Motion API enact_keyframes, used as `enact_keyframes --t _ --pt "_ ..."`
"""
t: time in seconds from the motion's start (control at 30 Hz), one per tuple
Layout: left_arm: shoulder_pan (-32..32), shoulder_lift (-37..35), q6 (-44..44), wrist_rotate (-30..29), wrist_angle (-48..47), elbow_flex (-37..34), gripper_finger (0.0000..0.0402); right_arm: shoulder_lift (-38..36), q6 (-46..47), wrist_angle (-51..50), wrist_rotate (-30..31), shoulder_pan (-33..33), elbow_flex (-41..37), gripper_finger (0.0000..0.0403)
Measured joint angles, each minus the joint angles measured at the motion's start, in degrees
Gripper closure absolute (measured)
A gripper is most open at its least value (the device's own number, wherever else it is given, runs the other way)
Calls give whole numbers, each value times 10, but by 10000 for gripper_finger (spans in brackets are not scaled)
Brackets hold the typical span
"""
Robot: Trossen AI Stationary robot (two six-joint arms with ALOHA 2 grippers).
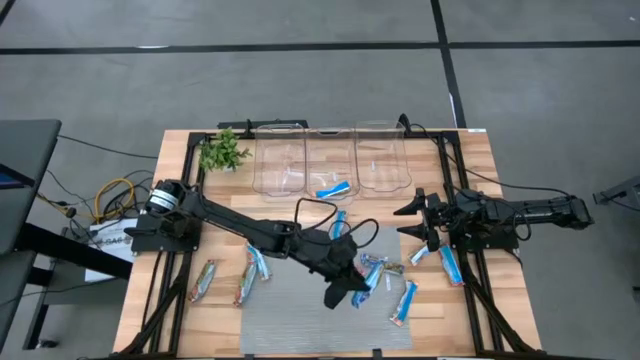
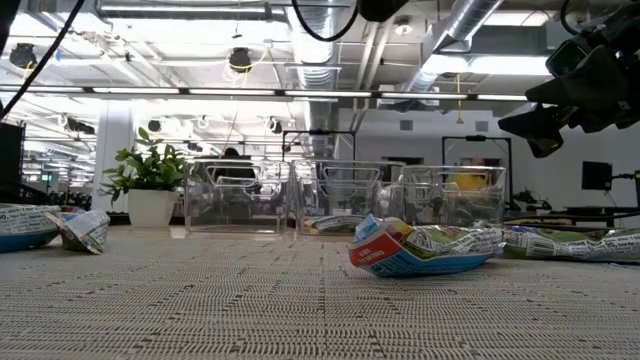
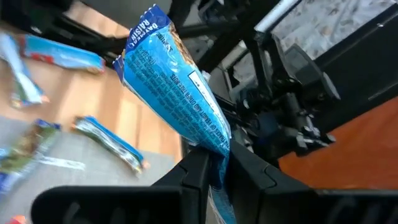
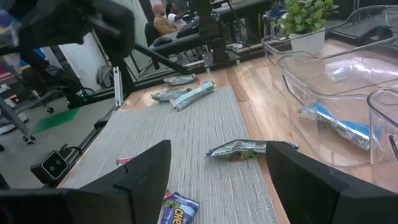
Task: Pick and place Granola Bars by type
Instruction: Put the blue granola bar into the right transparent bin
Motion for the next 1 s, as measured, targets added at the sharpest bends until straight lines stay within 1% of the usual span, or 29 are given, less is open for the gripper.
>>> enact_keyframes --t 0.13,0.27,0.57,0.77,0.87,1.0 --pt "29 0 3 -4 0 0 361 0 0 0 0 0 0 148" --pt "74 0 20 -4 0 0 361 0 0 0 0 0 0 148" --pt "217 1 24 11 0 0 361 0 0 0 0 0 0 148" --pt "308 1 27 -11 2 0 361 0 0 0 0 0 0 148" --pt "336 1 22 -3 3 0 361 0 0 0 0 0 0 148" --pt "352 1 27 15 7 0 361 0 0 0 0 0 0 148"
